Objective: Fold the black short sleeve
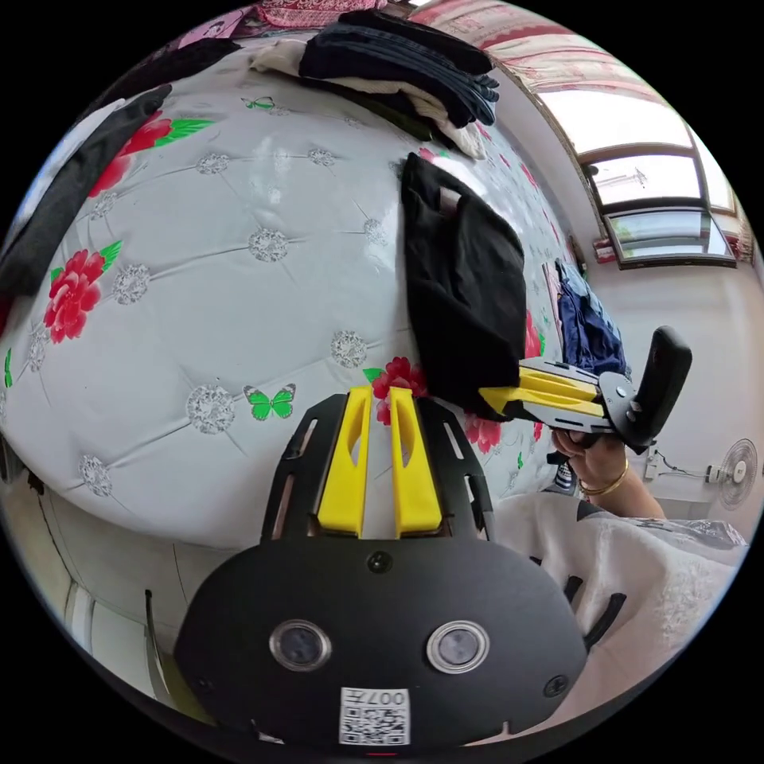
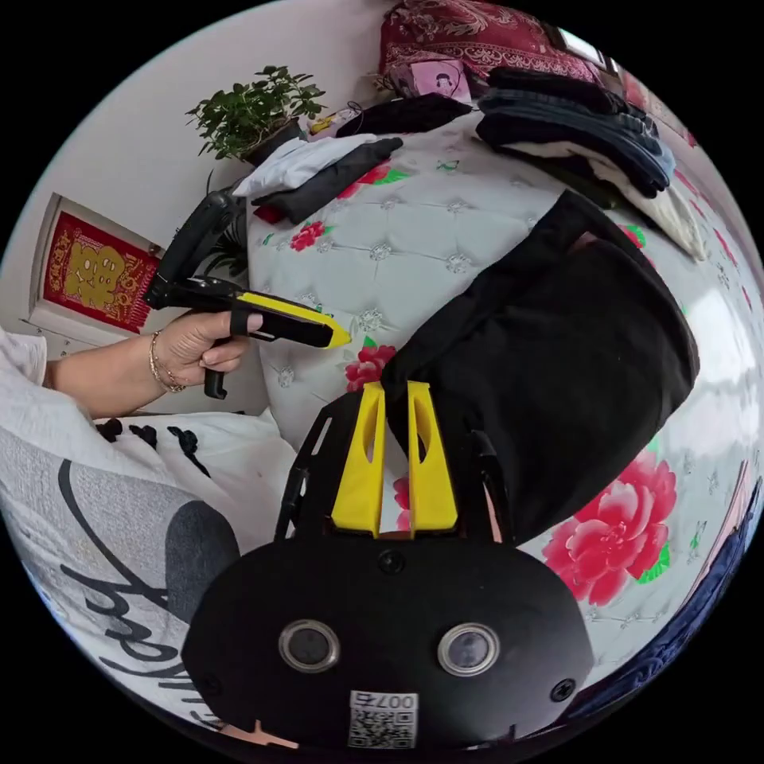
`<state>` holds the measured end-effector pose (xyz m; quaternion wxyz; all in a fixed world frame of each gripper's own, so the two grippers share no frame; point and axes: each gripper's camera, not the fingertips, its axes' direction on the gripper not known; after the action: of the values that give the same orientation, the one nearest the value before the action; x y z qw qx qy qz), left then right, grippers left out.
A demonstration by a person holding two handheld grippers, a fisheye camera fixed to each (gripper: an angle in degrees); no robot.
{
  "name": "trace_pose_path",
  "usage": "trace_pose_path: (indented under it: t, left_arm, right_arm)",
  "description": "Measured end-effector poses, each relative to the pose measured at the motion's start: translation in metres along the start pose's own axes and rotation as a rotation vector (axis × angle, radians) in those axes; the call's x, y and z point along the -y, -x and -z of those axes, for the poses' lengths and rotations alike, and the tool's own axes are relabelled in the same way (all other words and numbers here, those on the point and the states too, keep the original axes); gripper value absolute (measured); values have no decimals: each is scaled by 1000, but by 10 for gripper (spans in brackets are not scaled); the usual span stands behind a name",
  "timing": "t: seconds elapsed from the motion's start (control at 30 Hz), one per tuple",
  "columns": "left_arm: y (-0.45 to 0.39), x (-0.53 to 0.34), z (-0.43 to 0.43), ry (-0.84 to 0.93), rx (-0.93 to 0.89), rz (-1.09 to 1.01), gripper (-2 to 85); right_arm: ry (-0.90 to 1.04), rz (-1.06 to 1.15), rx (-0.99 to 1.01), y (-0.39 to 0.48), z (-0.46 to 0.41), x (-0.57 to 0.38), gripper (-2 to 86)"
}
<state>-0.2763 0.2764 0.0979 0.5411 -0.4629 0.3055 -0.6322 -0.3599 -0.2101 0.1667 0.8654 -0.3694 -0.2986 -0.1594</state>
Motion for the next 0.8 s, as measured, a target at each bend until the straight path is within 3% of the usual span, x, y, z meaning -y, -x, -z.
trace_pose_path:
  t: [0.17, 0.37, 0.53, 0.8]
  left_arm:
    - [-7, 2, 24, 51, -144, -41, 71]
    - [-26, 6, 57, 86, -283, -127, 113]
    - [-30, 5, 87, 151, -322, -155, 149]
    - [-43, 19, 95, 163, -343, -102, 145]
  right_arm:
    - [-199, -168, 123, -58, 40, -40, 66]
    - [-439, -545, 243, -159, 73, -154, 83]
    - [-342, -689, 262, -204, 48, -184, 91]
    - [-258, -648, 290, -249, 34, -154, 76]
